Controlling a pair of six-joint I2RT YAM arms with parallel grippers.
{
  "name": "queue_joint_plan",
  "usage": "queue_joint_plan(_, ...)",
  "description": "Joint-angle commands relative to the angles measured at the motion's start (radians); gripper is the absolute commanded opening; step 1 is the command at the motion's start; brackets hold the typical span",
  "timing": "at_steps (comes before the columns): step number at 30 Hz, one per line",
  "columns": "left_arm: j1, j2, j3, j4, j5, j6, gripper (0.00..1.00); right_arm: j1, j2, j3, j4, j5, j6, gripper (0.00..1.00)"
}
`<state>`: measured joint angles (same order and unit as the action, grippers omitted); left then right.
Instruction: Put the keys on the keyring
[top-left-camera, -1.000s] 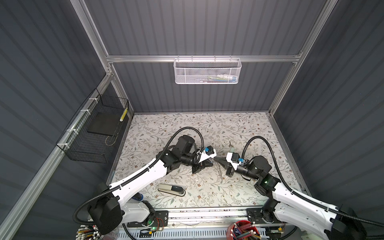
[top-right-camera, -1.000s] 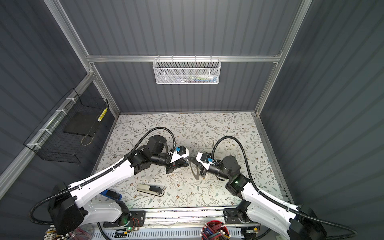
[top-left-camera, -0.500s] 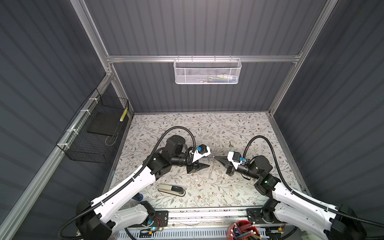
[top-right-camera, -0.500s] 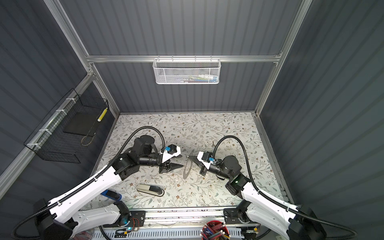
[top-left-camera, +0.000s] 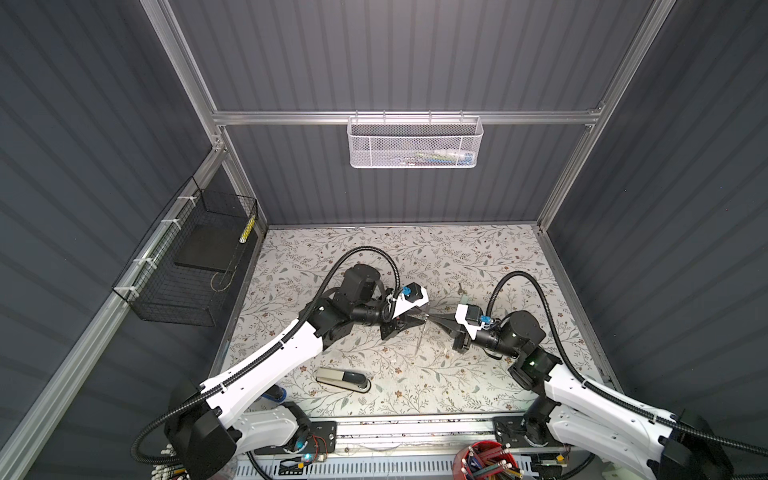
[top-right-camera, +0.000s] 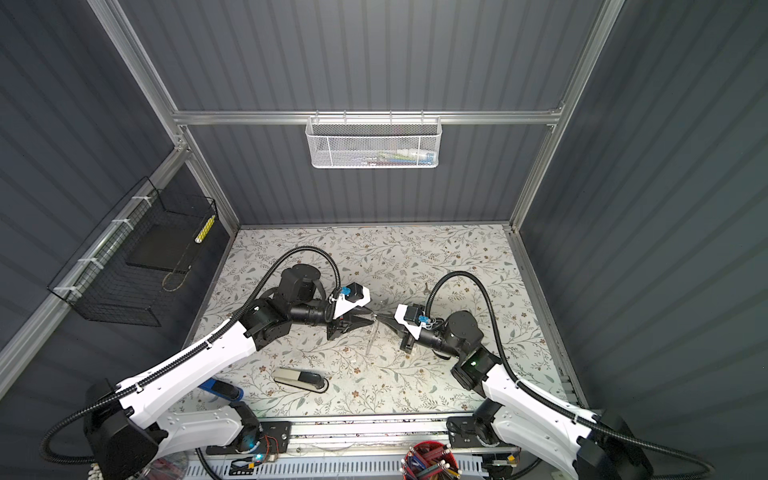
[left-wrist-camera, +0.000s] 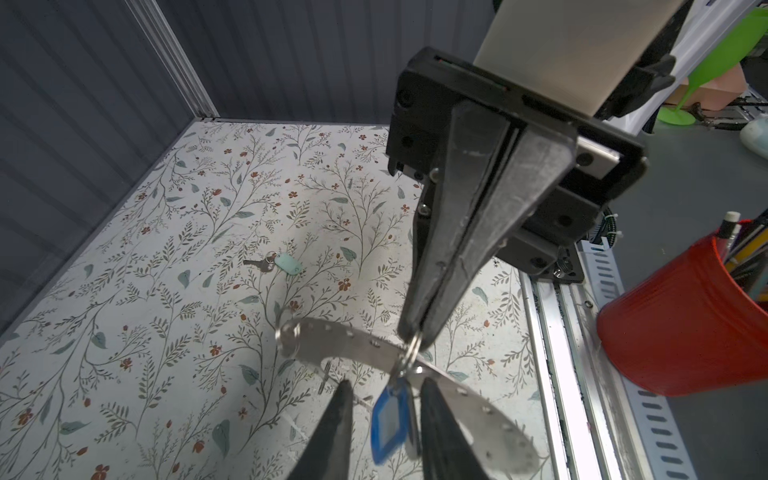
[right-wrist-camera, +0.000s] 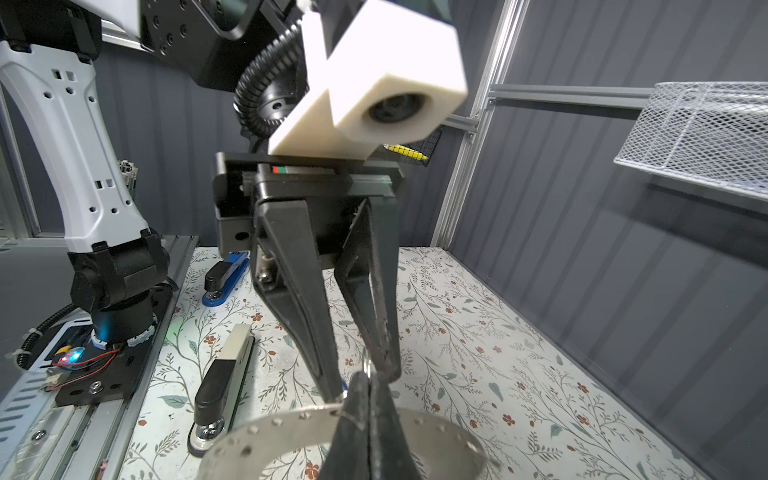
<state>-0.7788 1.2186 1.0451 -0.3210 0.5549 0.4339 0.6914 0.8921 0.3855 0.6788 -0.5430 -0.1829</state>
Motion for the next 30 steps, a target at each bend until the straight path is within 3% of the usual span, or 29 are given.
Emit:
queue_joint_plan(1,0.004,-0.026,0.018,0.017,0.047,0.012,0.27,-0.002,-0.012,0.027,0.024,-0.028,0.011,0.0)
queue_joint_plan(19,0.004,-0.01,0.038,0.017,0.1,0.063,0.0,-0.003,0.007,0.031,0.022,-0.039,0.02,0.0)
queue_joint_plan(21,0.003,-0.004,0.065,-0.031,0.051,0.085,0.0,-0.001,-0.015,0.037,-0.037,0.083,0.006,0.18)
queue_joint_plan(24,0.003,0.02,0.15,-0.168,-0.043,0.12,0.0,-0.002,-0.085,0.055,-0.172,0.177,-0.082,0.35)
queue_joint_plan(30,-0.012,0.122,0.338,-0.443,-0.215,0.17,0.0,-0.001,-0.137,0.133,-0.419,0.322,-0.191,0.43)
